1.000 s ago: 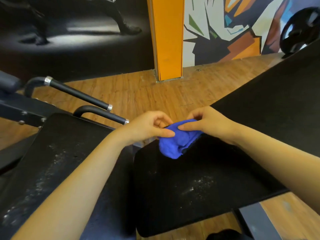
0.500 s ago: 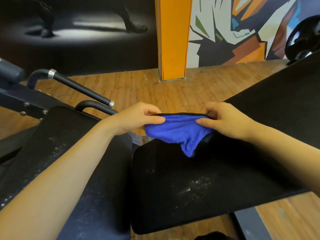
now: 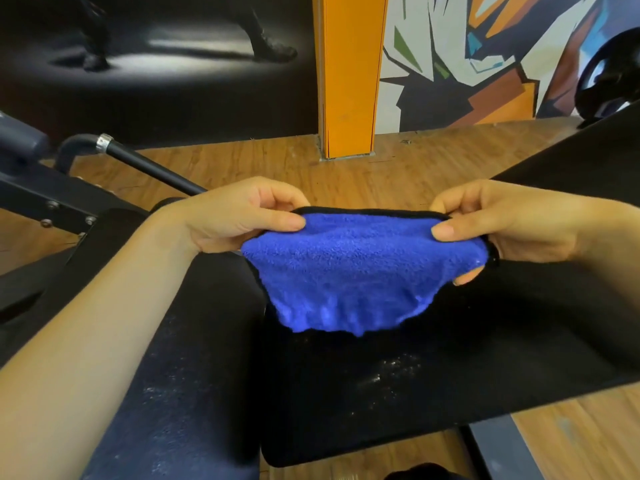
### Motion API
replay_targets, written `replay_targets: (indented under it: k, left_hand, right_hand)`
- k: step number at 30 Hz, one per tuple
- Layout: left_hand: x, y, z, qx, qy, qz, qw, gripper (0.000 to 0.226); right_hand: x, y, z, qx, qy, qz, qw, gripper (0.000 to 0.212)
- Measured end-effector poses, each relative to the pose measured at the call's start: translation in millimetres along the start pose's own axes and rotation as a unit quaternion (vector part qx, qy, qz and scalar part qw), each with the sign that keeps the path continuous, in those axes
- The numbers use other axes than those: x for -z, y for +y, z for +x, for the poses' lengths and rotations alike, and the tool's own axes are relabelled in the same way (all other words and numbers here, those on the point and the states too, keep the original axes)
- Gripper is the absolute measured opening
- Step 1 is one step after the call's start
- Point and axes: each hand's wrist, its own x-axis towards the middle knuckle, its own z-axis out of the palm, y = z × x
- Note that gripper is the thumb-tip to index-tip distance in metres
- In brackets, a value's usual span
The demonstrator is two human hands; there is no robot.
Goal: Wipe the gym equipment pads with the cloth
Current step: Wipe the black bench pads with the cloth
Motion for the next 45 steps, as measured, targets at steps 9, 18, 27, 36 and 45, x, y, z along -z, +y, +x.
replay_targets:
  k: [9, 18, 27, 36, 45]
  left_hand:
    - [-17, -60, 55, 0.093, 0.093, 0.118, 0.984, 0.011]
    - [-18, -68, 37, 0.127, -0.086, 0.125, 0.980, 0.020]
    - [-53, -106, 46, 0.190, -0.039, 0.125, 0.973, 0.026]
    - [-73, -140, 63, 0.169, 0.016, 0.214, 0.962, 0.014]
    - [-49, -107, 35, 0.133, -0.083, -0.232, 0.960, 0.018]
  right_hand:
    - [23, 41, 44, -0.012, 0.216, -0.386, 0.897, 0.012]
    - [-13, 40, 20, 0.018, 0.129, -0.467, 0.875, 0.011]
    - [-31, 79, 35, -0.035, 0.132, -0.489, 0.862, 0.036]
    - [-37, 81, 59, -0.123, 0.098, -0.524, 0.837, 0.022]
    - [-26, 75, 54, -0.067, 0.058, -0.075, 0.993, 0.008]
